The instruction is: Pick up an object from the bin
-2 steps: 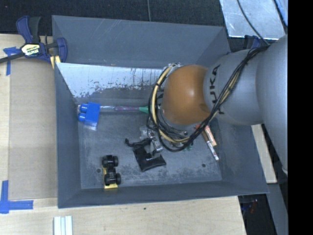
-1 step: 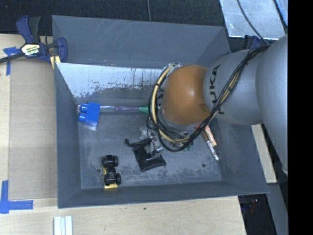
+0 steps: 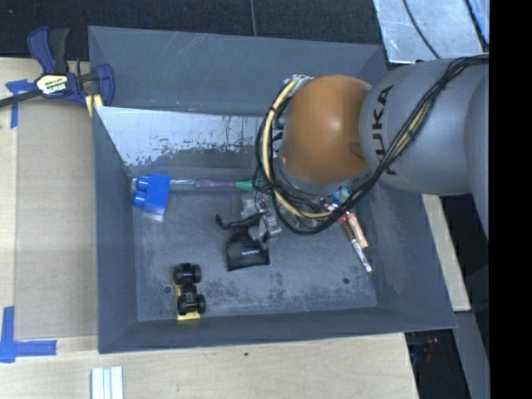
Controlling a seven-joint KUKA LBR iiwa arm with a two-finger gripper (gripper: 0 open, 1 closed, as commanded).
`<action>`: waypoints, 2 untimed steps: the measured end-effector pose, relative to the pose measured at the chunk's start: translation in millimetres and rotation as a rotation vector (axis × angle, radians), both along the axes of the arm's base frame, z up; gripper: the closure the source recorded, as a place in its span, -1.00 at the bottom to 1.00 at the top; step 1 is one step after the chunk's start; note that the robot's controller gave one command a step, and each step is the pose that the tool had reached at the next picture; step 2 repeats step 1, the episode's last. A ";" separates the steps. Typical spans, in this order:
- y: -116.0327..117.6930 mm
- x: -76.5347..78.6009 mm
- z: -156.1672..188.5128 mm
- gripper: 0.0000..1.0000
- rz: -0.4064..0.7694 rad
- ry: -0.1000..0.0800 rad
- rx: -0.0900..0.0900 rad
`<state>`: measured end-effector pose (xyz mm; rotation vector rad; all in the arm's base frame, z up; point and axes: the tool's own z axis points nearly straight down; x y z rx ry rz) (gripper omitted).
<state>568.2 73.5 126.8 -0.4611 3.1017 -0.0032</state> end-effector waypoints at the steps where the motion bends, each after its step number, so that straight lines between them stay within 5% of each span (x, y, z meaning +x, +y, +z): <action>1: 12.9 -12.5 75.6 1.00 0.032 0.005 -0.001; 2: 12.9 -12.5 75.6 1.00 0.032 0.005 -0.001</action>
Offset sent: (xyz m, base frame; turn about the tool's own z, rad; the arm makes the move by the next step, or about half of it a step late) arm -0.0626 -0.0267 0.1989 -0.0361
